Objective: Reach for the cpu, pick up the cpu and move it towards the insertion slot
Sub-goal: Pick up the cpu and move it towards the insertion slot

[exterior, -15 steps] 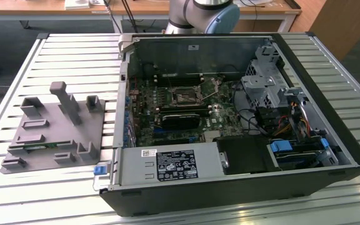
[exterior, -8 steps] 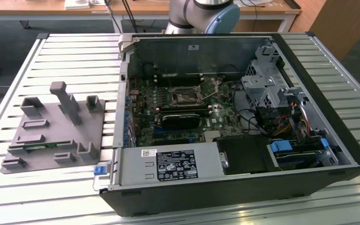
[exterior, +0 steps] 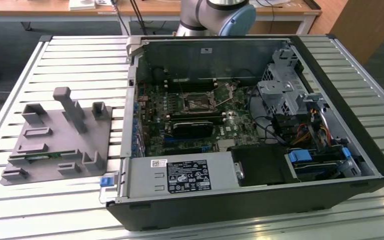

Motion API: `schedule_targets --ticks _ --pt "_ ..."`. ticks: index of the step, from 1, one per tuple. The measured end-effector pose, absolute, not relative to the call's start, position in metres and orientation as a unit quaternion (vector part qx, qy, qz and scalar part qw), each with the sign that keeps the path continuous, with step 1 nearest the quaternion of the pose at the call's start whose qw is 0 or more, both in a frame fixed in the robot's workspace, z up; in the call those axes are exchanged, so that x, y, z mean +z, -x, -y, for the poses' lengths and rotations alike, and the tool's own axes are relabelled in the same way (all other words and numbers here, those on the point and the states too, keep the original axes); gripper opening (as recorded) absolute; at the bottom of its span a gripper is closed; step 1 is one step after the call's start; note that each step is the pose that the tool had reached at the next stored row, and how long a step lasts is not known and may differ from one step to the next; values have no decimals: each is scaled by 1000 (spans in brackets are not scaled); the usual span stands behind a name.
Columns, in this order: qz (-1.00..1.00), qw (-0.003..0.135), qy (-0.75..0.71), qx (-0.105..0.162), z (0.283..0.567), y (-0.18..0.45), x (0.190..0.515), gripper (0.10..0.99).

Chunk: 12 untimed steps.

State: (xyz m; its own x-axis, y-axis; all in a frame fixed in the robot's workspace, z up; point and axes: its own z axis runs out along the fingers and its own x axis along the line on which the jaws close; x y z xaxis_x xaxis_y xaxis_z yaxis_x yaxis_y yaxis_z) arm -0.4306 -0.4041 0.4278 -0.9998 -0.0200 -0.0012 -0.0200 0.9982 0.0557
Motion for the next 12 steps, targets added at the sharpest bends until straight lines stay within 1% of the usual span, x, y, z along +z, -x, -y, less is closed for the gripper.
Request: schedule_targets --ticks 12 --pt "-1000 0 10 28 404 419 428 541"
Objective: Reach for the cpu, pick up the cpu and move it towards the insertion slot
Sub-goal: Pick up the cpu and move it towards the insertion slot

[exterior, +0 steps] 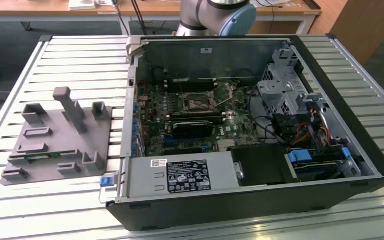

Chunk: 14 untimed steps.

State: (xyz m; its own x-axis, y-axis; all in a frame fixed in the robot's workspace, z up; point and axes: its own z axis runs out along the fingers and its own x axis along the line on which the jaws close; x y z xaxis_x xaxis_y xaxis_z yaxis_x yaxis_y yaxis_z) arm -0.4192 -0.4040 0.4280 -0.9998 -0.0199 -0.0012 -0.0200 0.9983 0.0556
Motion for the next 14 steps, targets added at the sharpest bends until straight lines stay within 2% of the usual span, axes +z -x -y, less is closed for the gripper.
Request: schedule_targets --ticks 14 --pt "-1000 0 10 28 404 402 428 541"
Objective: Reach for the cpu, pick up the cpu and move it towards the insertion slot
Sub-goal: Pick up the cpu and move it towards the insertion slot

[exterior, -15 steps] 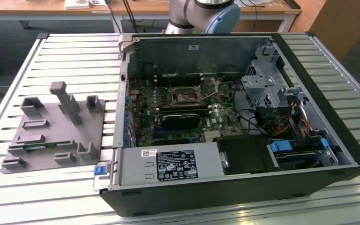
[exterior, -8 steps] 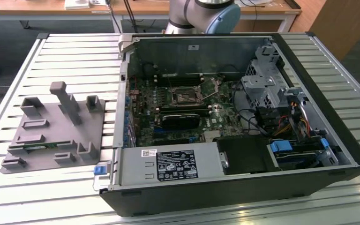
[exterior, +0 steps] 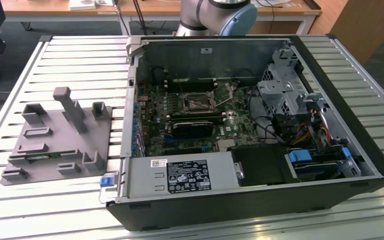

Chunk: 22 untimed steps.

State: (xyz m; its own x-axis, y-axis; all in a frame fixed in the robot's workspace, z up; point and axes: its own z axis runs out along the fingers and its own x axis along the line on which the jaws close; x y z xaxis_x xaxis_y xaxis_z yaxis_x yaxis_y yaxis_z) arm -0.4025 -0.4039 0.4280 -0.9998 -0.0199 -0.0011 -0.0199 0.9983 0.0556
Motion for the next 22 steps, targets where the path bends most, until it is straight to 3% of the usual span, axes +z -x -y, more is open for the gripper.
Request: schedule_targets --ticks 22 --pt "-1000 0 10 28 403 381 428 541"
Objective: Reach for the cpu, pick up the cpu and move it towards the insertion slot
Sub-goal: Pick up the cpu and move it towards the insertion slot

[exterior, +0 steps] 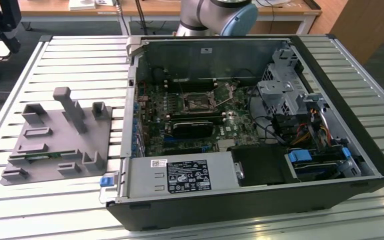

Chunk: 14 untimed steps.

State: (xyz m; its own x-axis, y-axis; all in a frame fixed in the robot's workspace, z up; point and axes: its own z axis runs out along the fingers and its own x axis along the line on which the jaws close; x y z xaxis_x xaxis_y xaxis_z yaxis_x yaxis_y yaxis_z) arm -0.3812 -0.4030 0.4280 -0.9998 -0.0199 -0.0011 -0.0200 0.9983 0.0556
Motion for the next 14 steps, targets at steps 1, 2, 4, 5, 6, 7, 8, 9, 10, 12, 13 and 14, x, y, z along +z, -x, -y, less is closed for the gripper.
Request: schedule_targets --ticks 1,2,4,5,6,7,8,9,10,12,13,14 --pt "-1000 0 10 28 403 380 428 541" --pt "-1000 0 10 28 403 380 428 541" --pt "-1000 0 10 28 403 378 428 541" --pt "-1000 0 10 28 403 377 428 541" --pt "-1000 0 10 28 403 376 428 541" --pt "-1000 0 10 28 403 375 428 541" --pt "-1000 0 10 28 403 374 428 541" --pt "-1000 0 10 28 403 373 428 541" --pt "-1000 0 10 28 403 372 428 541" --pt "-1000 0 10 28 403 370 428 541" --pt "-1000 0 10 28 403 369 428 541" --pt "-1000 0 10 28 403 368 428 541"
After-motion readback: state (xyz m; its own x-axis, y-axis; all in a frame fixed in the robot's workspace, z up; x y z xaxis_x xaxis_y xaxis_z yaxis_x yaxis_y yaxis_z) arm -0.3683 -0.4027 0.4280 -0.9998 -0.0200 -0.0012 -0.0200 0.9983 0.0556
